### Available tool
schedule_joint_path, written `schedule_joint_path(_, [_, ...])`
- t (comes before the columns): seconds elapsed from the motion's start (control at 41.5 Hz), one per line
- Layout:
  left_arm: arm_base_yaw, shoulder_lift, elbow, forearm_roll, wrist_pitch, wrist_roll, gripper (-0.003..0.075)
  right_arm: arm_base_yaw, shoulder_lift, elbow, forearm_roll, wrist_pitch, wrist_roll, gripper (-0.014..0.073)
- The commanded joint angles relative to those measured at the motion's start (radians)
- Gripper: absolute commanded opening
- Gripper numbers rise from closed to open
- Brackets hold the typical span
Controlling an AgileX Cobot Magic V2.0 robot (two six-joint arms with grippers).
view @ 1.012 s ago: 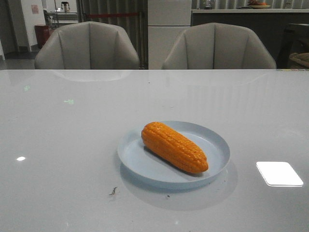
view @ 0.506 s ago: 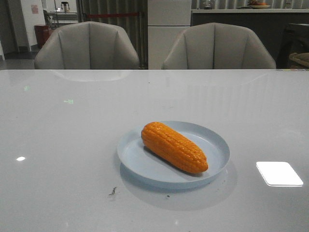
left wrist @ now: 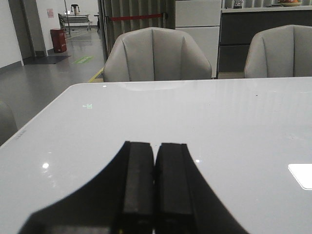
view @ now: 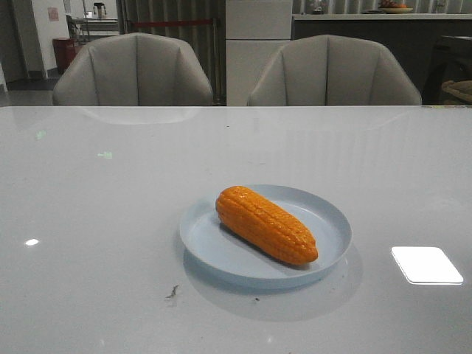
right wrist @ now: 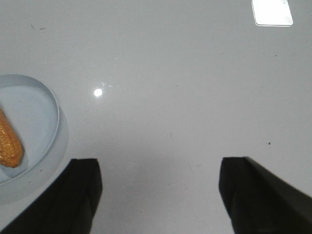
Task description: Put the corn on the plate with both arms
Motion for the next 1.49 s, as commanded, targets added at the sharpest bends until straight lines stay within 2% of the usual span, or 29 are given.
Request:
schedule_joint_path(0.0, [0.001,-0.020,0.037,-0.011,-0.078,-0.008,0.0094,-0.006,-0.006,-0.027,-0.005,-0.070,-0.001,0.0605])
schedule_joint_path(0.337, [0.001,-0.020,0.037,-0.011,-0.078,-0.008,0.0093,-0.004,-0.044,0.013,-0.024,-0.095,-0.001,0.0601])
schedule_joint_path(0.41, [0.001,-0.020,0.037,-0.011,-0.078,-0.008,0.0093,-0.004,-0.079,0.047,-0.014,-0.113,-0.001,0.0571])
schedule_joint_path(0.458, [0.001,-0.020,0.037,-0.011,-0.078,-0.008,0.0094,-0.004,-0.110,0.080,-0.011,-0.145,-0.001,0.0533])
schedule_joint_path(0.554, [0.001,-0.020,0.037,-0.011,-0.078,-0.008,0.0093,-0.004,-0.182,0.152,-0.007,-0.248,-0.001,0.0403])
schedule_joint_path(0.723, [0.001,-0.020,0.037,-0.011,-0.078,-0.008,0.0093,-0.004,-0.278,0.294,0.009,-0.464,-0.001,0.0051])
schedule_joint_path(0.916, [0.001,-0.020,0.037,-0.011,-0.078,-0.008,0.0093,-0.004,-0.413,0.449,0.107,-0.684,-0.003,0.0057])
schedule_joint_path(1.012, [0.001,-0.020,0.037,-0.011,-0.078,-0.008,0.0094,-0.005,-0.499,0.523,0.187,-0.732,-0.064,0.0057])
schedule_joint_path(1.133, [0.001,-0.020,0.037,-0.011,-0.078,-0.008,0.0093,-0.004,-0.578,0.590,0.206,-0.741,-0.151,0.0057])
schedule_joint_path(1.398, [0.001,-0.020,0.037,-0.011,-0.078,-0.008,0.0093,-0.004,-0.794,0.777,0.206,-0.754,-0.150,0.0057])
schedule_joint_path(1.47, [0.001,-0.020,0.037,-0.011,-0.078,-0.008,0.0093,-0.004,-0.785,0.779,0.206,-0.681,-0.150,0.0057])
